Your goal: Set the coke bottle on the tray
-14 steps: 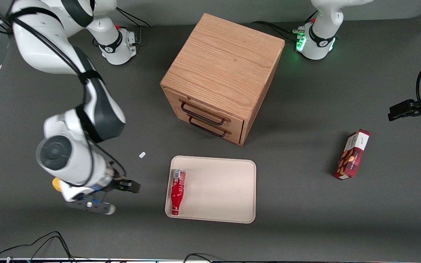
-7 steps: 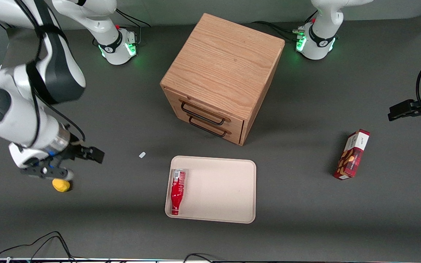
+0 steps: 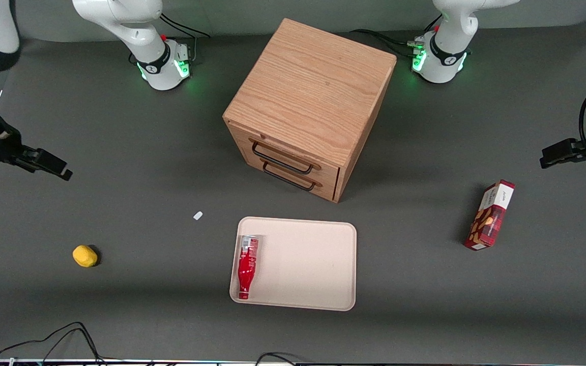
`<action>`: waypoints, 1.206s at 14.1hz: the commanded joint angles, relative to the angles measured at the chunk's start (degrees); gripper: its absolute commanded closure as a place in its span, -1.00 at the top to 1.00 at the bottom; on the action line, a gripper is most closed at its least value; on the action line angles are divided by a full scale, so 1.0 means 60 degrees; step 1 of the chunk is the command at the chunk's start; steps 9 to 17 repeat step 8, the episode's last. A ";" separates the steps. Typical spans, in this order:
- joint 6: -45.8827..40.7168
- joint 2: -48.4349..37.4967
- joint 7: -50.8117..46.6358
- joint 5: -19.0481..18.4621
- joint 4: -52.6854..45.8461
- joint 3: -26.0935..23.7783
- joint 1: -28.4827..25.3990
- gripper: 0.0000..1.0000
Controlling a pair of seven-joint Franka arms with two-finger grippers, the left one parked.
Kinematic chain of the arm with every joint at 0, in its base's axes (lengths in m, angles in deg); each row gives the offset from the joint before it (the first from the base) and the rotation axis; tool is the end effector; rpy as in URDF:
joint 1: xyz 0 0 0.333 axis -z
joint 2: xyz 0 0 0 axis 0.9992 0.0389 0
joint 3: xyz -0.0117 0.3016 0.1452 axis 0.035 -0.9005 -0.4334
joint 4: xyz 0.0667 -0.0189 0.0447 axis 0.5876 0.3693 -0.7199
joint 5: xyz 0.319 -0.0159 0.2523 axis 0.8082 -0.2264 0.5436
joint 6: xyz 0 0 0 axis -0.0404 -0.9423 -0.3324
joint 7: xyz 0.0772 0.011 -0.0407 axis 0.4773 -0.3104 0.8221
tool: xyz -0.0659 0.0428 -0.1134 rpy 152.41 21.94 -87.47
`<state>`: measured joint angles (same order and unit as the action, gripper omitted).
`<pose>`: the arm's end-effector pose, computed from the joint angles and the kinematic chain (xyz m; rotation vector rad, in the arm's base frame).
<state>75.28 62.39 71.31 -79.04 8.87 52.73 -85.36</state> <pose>0.5740 -0.0144 0.5743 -3.0460 0.4286 -0.0978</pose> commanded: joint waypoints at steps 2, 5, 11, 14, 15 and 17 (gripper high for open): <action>-0.0691 0.0101 0.0005 0.0131 -0.0582 0.0267 -0.0256 1.00; -0.0720 0.0320 0.0005 -0.0613 -0.0829 0.0136 -0.0314 1.00; -0.0822 0.0409 0.0048 -0.0704 -0.0904 0.0135 -0.0461 1.00; -0.0822 0.0409 0.0048 -0.0704 -0.0904 0.0135 -0.0461 1.00; -0.0822 0.0409 0.0048 -0.0704 -0.0904 0.0135 -0.0461 1.00; -0.0822 0.0409 0.0048 -0.0704 -0.0904 0.0135 -0.0461 1.00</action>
